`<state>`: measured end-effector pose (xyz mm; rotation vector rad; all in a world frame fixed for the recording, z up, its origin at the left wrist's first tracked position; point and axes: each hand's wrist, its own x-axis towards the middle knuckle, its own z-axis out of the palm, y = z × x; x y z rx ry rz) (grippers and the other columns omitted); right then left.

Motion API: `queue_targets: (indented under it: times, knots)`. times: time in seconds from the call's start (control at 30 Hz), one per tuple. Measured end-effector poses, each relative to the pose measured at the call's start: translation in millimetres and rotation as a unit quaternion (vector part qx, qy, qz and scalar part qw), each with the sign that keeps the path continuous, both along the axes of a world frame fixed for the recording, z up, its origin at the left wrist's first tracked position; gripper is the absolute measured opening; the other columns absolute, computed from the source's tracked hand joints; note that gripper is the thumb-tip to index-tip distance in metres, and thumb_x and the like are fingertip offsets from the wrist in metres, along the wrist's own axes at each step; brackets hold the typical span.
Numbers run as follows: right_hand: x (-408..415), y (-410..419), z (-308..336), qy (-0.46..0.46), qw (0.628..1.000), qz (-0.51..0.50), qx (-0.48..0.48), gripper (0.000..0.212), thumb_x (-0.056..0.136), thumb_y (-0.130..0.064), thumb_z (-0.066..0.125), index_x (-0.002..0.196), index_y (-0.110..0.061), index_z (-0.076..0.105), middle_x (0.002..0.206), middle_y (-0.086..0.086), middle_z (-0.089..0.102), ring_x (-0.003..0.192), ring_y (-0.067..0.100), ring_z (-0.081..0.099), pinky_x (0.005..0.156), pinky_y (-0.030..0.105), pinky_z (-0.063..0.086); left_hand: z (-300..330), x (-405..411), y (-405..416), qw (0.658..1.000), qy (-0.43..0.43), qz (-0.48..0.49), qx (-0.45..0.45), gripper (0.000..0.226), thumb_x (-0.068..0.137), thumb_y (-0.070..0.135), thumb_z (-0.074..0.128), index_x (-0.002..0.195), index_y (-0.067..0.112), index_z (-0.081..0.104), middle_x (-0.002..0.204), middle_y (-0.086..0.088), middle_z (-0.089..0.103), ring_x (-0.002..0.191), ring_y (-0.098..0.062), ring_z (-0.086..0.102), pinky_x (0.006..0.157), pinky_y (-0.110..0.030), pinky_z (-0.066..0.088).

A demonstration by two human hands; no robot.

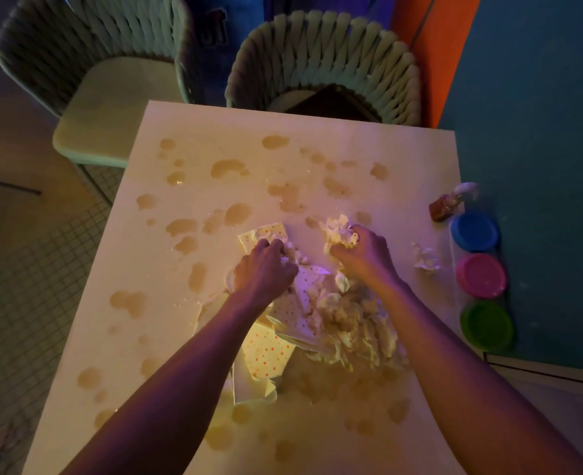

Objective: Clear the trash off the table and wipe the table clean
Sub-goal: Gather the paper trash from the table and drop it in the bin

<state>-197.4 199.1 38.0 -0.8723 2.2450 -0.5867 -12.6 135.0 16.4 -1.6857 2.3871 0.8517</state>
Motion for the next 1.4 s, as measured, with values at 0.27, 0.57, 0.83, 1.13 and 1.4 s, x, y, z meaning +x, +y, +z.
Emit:
queue_targets:
  times: [0.27, 0.57, 0.83, 1.13, 1.4]
  knots:
    - [-16.9, 39.3, 7.9, -0.062, 0.990, -0.103, -0.074, 0.008, 0.082, -0.030, 0.060, 0.087, -0.024, 0.059, 0.074, -0.005, 0.063, 0.073, 0.023, 0.059, 0.062, 0.030, 0.043, 13.2, 17.8, 5.6, 0.994, 0.102, 0.037, -0.018, 0.030, 0.085, 0.053, 0.051, 0.082, 0.023, 0.050, 0.086, 0.001, 0.057, 0.080, -0.032, 0.057, 0.068, -0.040, 0.045]
    - [-25.8, 78.7, 19.1, -0.130, 0.960, -0.216, -0.122, 0.017, 0.073, -0.030, 0.053, 0.066, -0.016, 0.058, 0.052, -0.007, 0.055, 0.054, 0.014, 0.051, 0.053, 0.028, 0.041, 35.4, -8.7, 10.9, 0.983, 0.178, 0.018, -0.024, 0.026, 0.090, 0.024, 0.053, 0.114, 0.030, 0.060, 0.085, -0.004, 0.069, 0.083, -0.032, 0.062, 0.071, -0.037, 0.047]
    - [-48.5, 92.3, 24.8, -0.178, 0.933, -0.281, -0.139, 0.042, 0.081, -0.057, 0.062, 0.063, -0.019, 0.063, 0.060, -0.005, 0.062, 0.057, 0.016, 0.054, 0.059, 0.033, 0.042, 54.1, -52.8, 6.0, 0.962, 0.267, 0.044, 0.015, 0.024, 0.083, 0.031, 0.048, 0.094, 0.035, 0.068, 0.073, 0.006, 0.072, 0.068, -0.017, 0.069, 0.068, -0.035, 0.057]
    - [-47.3, 114.0, 19.3, -0.161, 0.928, -0.310, -0.129, 0.031, 0.081, -0.045, 0.068, 0.091, -0.015, 0.066, 0.091, 0.002, 0.071, 0.087, 0.022, 0.065, 0.081, 0.039, 0.051, 57.9, -62.4, 37.5, 0.956, 0.282, 0.070, 0.036, 0.024, 0.084, 0.035, 0.052, 0.097, 0.028, 0.070, 0.075, 0.004, 0.071, 0.068, -0.020, 0.067, 0.065, -0.032, 0.051]
    - [-13.5, 141.1, 20.9, -0.240, 0.910, -0.295, -0.167, 0.024, 0.079, -0.034, 0.069, 0.099, -0.020, 0.065, 0.084, -0.003, 0.065, 0.079, 0.015, 0.061, 0.074, 0.035, 0.051, 60.9, -50.7, 84.4, 0.941, 0.324, 0.077, 0.057, 0.024, 0.082, 0.035, 0.050, 0.091, 0.023, 0.068, 0.074, -0.003, 0.068, 0.069, -0.020, 0.062, 0.070, -0.040, 0.054]
